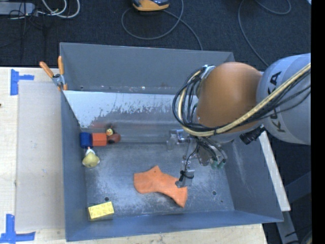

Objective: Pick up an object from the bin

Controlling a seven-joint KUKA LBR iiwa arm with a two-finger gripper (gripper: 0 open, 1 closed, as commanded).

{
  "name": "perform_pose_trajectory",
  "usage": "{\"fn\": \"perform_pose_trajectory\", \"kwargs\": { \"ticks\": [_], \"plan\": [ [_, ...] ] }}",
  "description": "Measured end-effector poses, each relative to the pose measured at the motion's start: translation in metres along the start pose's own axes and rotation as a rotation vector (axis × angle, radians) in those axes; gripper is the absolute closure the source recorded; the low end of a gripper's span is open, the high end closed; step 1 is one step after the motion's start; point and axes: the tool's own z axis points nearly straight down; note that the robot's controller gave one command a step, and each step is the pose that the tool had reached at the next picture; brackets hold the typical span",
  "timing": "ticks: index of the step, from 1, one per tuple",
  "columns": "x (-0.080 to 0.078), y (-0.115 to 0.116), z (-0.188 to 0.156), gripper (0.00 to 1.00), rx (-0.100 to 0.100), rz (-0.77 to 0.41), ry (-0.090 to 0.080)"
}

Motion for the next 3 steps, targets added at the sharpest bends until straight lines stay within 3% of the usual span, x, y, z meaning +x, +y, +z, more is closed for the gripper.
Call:
{"fn": "perform_pose_trajectory", "kwargs": {
  "ticks": [1,2,3],
  "plan": [
    [0.028,0.007,0.060,0.00,0.000,-0.138,0.003],
    [0.030,0.006,0.080,0.00,0.000,-0.225,0.008],
    [0.039,0.005,0.133,1.00,-0.001,-0.217,0.007]
  ]
}}
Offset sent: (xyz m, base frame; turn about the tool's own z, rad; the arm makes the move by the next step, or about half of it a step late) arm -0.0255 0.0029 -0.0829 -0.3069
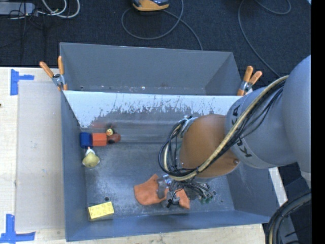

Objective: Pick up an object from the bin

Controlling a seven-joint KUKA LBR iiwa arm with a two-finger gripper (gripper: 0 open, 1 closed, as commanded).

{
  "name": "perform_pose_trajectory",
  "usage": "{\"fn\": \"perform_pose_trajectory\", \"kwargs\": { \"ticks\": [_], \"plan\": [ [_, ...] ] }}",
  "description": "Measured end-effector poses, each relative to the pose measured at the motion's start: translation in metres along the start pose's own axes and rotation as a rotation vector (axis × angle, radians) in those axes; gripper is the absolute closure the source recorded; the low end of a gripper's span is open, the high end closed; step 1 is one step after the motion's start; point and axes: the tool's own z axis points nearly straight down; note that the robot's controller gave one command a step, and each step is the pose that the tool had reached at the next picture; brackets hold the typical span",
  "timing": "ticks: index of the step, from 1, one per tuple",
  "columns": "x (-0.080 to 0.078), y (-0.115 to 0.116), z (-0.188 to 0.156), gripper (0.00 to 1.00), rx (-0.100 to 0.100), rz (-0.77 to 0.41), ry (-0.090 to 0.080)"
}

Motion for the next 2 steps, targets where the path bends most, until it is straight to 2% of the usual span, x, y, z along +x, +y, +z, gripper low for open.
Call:
{"fn": "perform_pose_trajectory", "kwargs": {
  "ticks": [1,2],
  "plan": [
    [0.000,0.000,0.000,1.00,0.000,0.001,0.000],
    [-0.010,-0.006,-0.049,1.00,-0.002,0.011,0.006]
  ]
}}
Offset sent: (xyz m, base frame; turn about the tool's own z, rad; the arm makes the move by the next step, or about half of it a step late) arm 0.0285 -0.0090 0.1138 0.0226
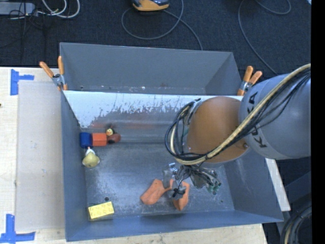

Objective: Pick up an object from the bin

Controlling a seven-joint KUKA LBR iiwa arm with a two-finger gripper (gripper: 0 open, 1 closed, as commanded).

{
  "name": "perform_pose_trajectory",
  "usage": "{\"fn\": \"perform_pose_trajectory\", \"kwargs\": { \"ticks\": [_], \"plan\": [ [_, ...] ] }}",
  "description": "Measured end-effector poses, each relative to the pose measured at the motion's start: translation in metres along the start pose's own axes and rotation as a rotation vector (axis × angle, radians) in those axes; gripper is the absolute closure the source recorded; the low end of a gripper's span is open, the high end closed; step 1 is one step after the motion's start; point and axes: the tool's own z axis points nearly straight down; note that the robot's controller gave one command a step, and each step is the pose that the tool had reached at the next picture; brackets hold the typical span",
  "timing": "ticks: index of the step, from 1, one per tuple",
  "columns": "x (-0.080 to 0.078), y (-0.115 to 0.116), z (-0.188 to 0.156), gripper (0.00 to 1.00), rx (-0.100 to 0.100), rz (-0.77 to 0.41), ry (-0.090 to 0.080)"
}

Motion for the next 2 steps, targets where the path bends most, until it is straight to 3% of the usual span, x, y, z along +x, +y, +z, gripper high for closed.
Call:
{"fn": "perform_pose_trajectory", "kwargs": {
  "ticks": [1,2],
  "plan": [
    [-0.002,0.005,-0.050,1.00,0.001,-0.009,-0.004],
    [-0.017,-0.003,-0.102,1.00,-0.001,-0.027,0.001]
  ]
}}
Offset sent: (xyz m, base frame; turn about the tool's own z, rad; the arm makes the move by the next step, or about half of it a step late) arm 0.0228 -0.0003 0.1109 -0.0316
